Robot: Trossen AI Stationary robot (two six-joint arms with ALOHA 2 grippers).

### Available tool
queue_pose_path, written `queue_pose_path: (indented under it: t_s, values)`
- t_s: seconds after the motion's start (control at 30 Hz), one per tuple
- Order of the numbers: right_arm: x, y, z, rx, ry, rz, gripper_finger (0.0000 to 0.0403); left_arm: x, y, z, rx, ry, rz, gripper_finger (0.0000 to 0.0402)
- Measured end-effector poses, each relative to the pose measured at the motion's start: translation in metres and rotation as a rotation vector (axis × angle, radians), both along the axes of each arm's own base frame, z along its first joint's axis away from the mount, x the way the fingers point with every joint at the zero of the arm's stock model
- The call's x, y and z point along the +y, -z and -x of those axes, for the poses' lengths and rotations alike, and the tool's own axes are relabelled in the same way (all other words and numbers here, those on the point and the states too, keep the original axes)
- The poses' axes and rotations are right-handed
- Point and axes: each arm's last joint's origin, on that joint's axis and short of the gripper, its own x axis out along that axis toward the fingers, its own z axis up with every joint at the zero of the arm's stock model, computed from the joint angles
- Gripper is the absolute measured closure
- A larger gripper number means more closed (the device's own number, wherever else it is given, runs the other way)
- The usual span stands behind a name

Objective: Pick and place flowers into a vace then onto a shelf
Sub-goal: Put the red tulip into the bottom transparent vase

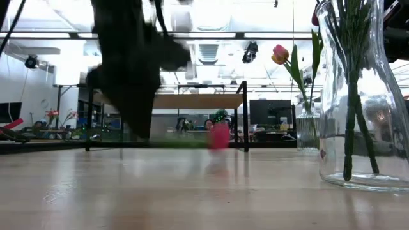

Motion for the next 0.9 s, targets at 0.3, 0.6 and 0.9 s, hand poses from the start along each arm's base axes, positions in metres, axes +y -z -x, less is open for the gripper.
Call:
queue_pose_path:
  t_s: [0.3,0.6,0.9]
  values:
    - [0.002,-0.011,0.003,-0.117,-0.035,0.046,0.0394,0.020,-0.084,0.030,-0.322,-0.092,-0.163,0.0401]
    - [0.002,-0.011,0.003,-0.115,-0.033,0.042,0.0394,0.029,-0.135,0.040,-0.635,-0.100,-0.317,0.0401]
    - [0.002,-0.011,0.003,-0.113,-0.033,0.038,0.0394,0.030,-0.163,0.022,-0.929,-0.087,-0.439,0.0402]
